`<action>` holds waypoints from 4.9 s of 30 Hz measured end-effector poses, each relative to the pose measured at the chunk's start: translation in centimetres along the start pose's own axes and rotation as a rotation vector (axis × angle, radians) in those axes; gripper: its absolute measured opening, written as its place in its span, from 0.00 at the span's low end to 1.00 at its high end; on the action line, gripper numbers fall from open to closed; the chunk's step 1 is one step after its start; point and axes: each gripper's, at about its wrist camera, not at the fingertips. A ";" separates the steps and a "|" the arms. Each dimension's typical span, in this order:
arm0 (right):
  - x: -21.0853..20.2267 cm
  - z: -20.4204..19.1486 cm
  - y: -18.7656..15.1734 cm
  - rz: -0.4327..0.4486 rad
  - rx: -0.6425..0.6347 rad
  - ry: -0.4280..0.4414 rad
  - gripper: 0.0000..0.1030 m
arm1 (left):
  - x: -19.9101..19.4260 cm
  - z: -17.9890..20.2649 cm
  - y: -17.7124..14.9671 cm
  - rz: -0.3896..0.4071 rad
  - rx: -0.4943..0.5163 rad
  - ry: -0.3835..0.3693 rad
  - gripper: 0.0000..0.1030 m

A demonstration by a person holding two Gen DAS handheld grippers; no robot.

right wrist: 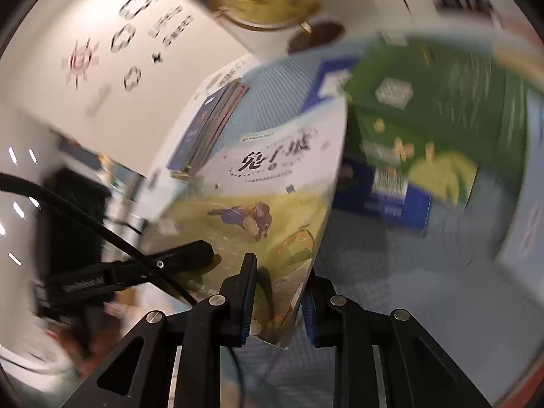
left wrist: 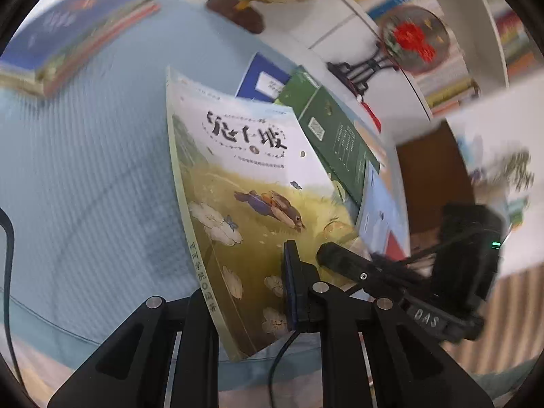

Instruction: Organize books

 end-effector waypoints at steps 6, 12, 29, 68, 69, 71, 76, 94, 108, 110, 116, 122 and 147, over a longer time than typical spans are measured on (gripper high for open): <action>-1.5 -4.8 0.4 0.068 -0.179 -0.092 0.23 | -3.1 -1.1 2.6 0.021 0.061 -0.053 0.13; -0.1 -9.3 2.8 0.119 -0.186 -0.076 0.24 | -7.2 -4.3 6.5 0.078 0.077 -0.052 0.13; 16.5 -17.0 10.6 0.144 -0.042 -0.045 0.25 | -7.8 -19.0 18.9 0.026 0.071 0.041 0.19; 16.3 -12.5 8.5 0.098 0.173 -0.100 0.25 | -6.6 -19.0 16.5 -0.187 0.364 0.467 0.77; 15.3 -12.0 8.0 0.096 0.178 -0.108 0.25 | -6.8 -18.0 16.4 -0.169 0.358 0.435 0.77; 13.6 -10.9 7.2 0.100 0.191 -0.119 0.25 | -7.0 -16.0 16.3 -0.139 0.353 0.388 0.77; 8.7 -7.2 4.8 0.104 0.220 -0.138 0.45 | -6.6 -9.8 14.9 -0.076 0.331 0.263 0.77; -19.8 12.2 -11.9 0.306 0.534 -0.510 0.54 | 12.3 17.5 -1.5 -0.366 0.498 -0.108 0.75; -25.6 19.6 -19.6 0.414 0.717 -0.530 0.39 | 17.5 21.7 -9.1 -0.483 0.545 -0.127 0.56; -25.5 19.7 -19.5 0.402 0.704 -0.553 0.40 | 17.4 21.7 -9.3 -0.477 0.546 -0.129 0.56; -25.1 20.9 -19.7 0.397 0.675 -0.540 0.40 | 17.5 21.8 -9.8 -0.483 0.531 -0.159 0.56; -24.0 20.5 -18.7 0.358 0.596 -0.584 0.45 | 18.3 22.2 -10.9 -0.498 0.517 -0.207 0.56; -25.6 13.5 -12.1 0.584 0.640 0.325 0.45 | 10.9 13.7 -2.9 -0.295 0.249 -0.183 0.56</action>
Point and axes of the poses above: each gripper's, at about its wrist camera, not at the fingertips, and x roughly the way its jaws point, z to its right, y to its top, and after that the axes turned 7 degrees about z, right-handed
